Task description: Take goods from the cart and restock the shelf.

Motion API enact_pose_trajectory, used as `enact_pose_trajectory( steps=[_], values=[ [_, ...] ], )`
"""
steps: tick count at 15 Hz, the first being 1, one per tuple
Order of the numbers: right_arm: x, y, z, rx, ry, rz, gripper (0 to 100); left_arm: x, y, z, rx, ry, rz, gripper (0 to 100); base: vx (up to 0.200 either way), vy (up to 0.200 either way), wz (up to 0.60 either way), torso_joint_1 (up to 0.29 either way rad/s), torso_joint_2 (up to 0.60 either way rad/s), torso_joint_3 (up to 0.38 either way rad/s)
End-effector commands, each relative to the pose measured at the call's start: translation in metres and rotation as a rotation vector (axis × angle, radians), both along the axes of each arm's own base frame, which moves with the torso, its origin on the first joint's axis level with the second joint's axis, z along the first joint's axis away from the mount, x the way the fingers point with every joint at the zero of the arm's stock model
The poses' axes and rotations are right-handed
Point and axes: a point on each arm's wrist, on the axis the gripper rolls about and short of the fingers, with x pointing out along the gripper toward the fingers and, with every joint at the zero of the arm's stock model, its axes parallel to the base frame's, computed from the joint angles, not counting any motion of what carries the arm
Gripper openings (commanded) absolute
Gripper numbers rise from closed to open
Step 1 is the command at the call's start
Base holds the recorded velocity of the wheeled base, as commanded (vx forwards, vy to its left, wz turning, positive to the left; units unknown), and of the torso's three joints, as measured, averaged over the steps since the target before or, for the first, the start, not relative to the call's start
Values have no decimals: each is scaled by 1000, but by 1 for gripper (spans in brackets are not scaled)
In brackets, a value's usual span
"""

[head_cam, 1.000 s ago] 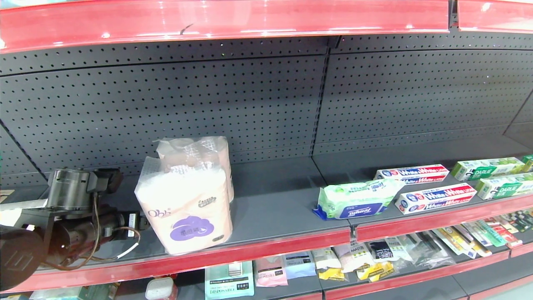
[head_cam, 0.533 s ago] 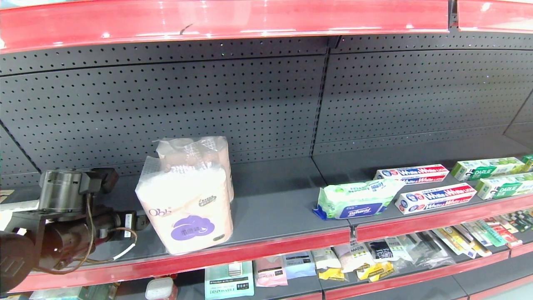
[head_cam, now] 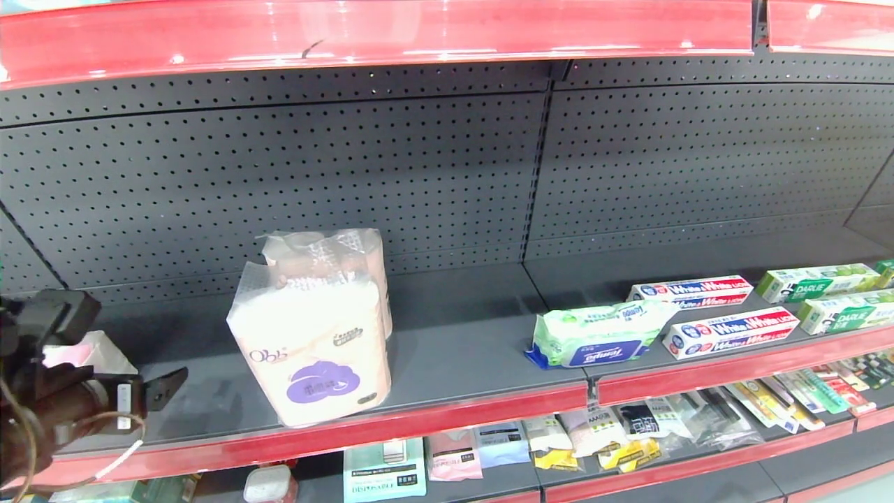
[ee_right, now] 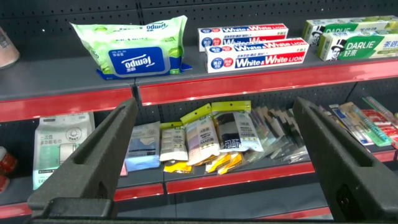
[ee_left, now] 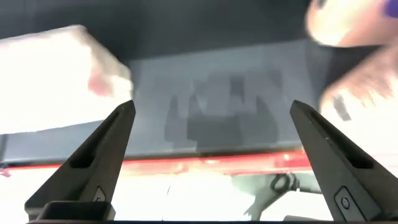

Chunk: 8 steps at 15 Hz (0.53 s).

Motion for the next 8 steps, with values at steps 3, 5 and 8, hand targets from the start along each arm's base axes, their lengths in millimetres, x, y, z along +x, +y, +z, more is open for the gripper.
enact_pose_trajectory(
  steps=[3, 5, 8],
  values=[
    [0, 0, 0, 0, 2, 0, 100, -135, -13, 4, -17, -328, -153, 100, 0, 0, 0, 0, 0, 0],
    [0, 0, 0, 0, 2, 0, 100, -177, -18, -18, -44, -391, -189, 100, 0, 0, 0, 0, 0, 0],
    [0, 0, 0, -2, 2, 0, 100, -192, -19, -32, -82, -405, -144, 100, 0, 0, 0, 0, 0, 0]
  ],
)
